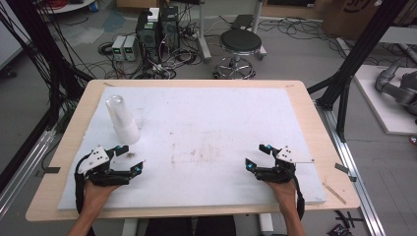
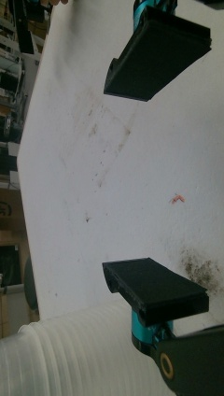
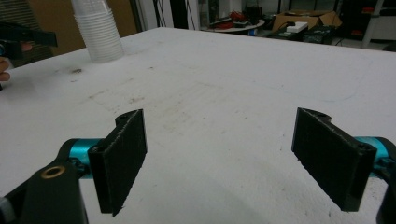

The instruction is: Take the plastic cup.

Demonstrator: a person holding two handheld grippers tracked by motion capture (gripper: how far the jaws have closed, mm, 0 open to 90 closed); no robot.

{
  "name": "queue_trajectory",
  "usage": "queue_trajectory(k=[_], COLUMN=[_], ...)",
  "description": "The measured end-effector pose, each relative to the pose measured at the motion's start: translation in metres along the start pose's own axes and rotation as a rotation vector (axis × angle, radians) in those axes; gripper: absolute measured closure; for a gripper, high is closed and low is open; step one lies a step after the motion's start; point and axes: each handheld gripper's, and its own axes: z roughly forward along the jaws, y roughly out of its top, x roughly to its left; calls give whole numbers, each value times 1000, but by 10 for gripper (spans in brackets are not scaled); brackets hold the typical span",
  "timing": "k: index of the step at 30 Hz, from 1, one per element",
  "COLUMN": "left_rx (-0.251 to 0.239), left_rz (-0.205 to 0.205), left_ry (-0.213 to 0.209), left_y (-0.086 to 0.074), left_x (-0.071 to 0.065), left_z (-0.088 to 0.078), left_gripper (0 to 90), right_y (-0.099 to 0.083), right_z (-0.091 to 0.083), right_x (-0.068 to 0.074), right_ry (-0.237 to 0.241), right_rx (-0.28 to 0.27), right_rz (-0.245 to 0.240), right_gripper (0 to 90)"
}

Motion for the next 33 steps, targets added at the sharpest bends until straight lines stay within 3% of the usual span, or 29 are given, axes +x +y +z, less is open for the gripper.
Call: queue_trajectory(k=[19,24,29,33], left_rx=[-8,-6,-35,-62], left_rz=[2,-24,-30,-8], left_ry=[-18,-36,-46,-48], left_y=[0,1,8,19], left_x=[0,4,7,12], left_z=[-1,-3,-12,-27], left_gripper=[132,131,130,130], right_y=[1,1,1,1], right_z=[1,3,4,4], right_x=[0,0,0,-1], right_ry=[0,-3,-3,-7], right_rx=[14,31,38,40], right_rz=[2,2,4,3], right_gripper=[178,178,178,178])
